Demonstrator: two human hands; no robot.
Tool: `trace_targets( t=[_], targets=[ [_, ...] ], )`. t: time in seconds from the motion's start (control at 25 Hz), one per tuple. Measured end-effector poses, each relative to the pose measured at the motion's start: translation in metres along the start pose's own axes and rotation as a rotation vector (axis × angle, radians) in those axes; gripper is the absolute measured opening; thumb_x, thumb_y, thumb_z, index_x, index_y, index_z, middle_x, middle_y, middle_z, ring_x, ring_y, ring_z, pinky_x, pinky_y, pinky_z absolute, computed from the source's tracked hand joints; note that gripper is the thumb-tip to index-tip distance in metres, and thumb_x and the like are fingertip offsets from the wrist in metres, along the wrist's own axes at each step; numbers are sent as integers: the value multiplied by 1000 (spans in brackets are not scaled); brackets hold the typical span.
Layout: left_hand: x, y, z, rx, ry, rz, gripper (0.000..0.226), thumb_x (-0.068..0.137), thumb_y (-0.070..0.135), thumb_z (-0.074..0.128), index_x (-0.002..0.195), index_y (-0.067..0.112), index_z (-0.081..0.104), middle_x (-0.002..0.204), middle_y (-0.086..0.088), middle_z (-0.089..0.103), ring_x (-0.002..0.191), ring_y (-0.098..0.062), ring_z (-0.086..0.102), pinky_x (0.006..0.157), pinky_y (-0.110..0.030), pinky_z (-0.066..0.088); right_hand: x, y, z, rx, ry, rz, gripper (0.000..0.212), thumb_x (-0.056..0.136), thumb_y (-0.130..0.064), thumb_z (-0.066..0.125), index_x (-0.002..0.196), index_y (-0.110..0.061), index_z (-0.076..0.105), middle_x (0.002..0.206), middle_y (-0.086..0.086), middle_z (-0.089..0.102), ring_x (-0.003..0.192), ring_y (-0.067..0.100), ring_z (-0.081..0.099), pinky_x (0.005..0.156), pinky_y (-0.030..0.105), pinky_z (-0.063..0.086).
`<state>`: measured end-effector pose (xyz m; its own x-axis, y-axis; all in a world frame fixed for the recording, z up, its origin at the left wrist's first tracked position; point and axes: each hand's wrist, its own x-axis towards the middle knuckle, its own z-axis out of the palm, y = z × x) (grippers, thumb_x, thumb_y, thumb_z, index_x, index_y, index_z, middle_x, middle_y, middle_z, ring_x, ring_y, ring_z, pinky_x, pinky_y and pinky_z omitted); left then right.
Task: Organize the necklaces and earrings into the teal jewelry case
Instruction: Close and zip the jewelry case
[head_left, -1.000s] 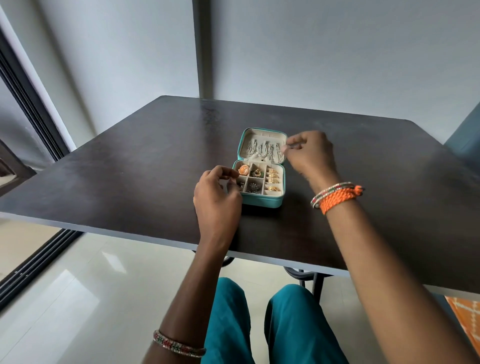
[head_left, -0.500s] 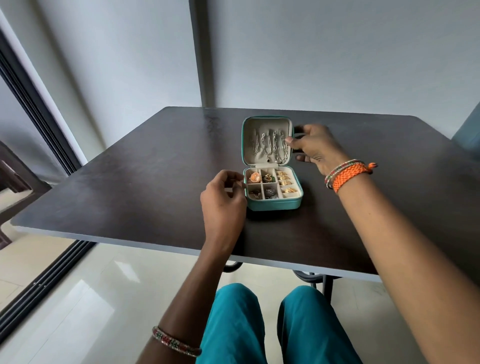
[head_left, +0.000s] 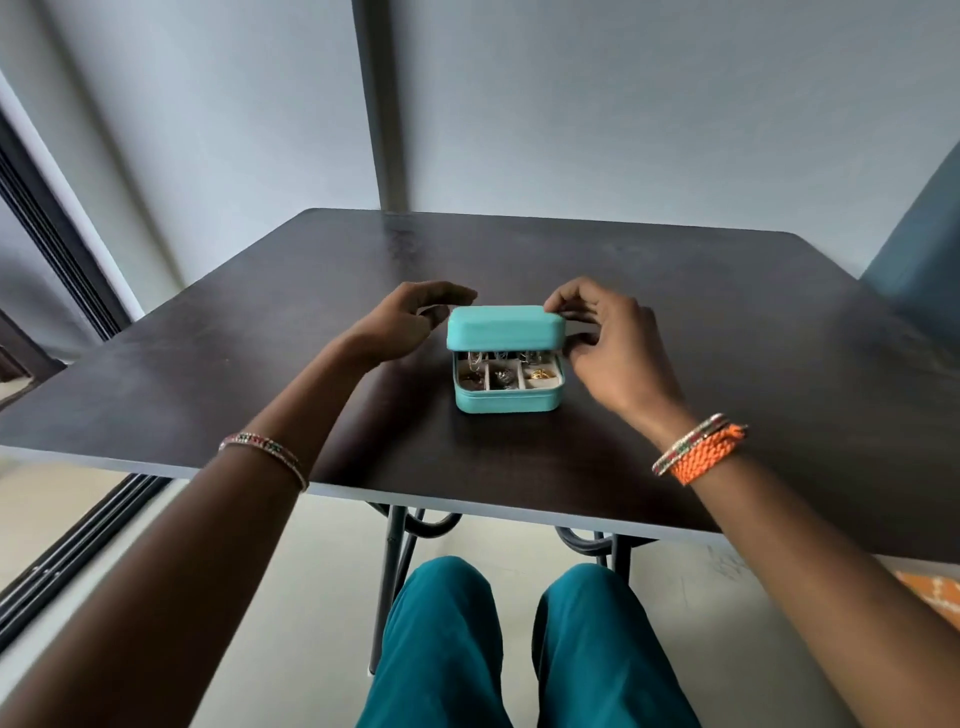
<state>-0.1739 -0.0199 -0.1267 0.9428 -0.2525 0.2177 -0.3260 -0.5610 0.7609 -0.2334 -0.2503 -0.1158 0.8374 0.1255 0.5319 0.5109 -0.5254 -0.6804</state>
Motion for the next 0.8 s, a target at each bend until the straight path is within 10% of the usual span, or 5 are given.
trace_targets(
  t=[0.24, 0.44, 0.6, 0.8],
  targets=[
    [5, -9, 5, 54, -124, 10, 27, 88, -11, 53, 114, -7, 60, 106, -7, 63, 75, 18, 57, 75, -3, 43, -20, 2, 4, -156, -9, -130, 40, 69, 20, 48, 95, -8, 60, 103, 6, 66, 98, 20, 62, 81, 37, 53],
    [7, -11, 3, 95, -49, -16, 19, 88, -4, 57, 105, -1, 66, 100, -9, 69, 67, 11, 58, 68, -7, 46, -33, -7, 6, -182, 70, -45, 14, 86, -8, 52, 96, -10, 61, 100, 7, 67, 90, 18, 64, 76, 36, 56],
    [5, -8, 1, 105, -34, -41, 22, 89, -4, 54, 108, -1, 66, 107, -17, 69, 89, -17, 61, 89, -38, 51, -31, -13, 16, -197, -143, 27, 58, 79, -50, 64, 127, -20, 54, 136, 9, 50, 123, 21, 49, 100, 27, 41],
    [12, 4, -9, -52, -363, -207, 29, 98, 5, 44, 124, 8, 58, 94, -12, 71, 73, -17, 62, 65, -26, 52, -25, -4, 10, -201, -244, 41, 63, 70, -38, 80, 127, -29, 55, 149, 10, 36, 138, 19, 34, 105, 18, 27]
  ],
)
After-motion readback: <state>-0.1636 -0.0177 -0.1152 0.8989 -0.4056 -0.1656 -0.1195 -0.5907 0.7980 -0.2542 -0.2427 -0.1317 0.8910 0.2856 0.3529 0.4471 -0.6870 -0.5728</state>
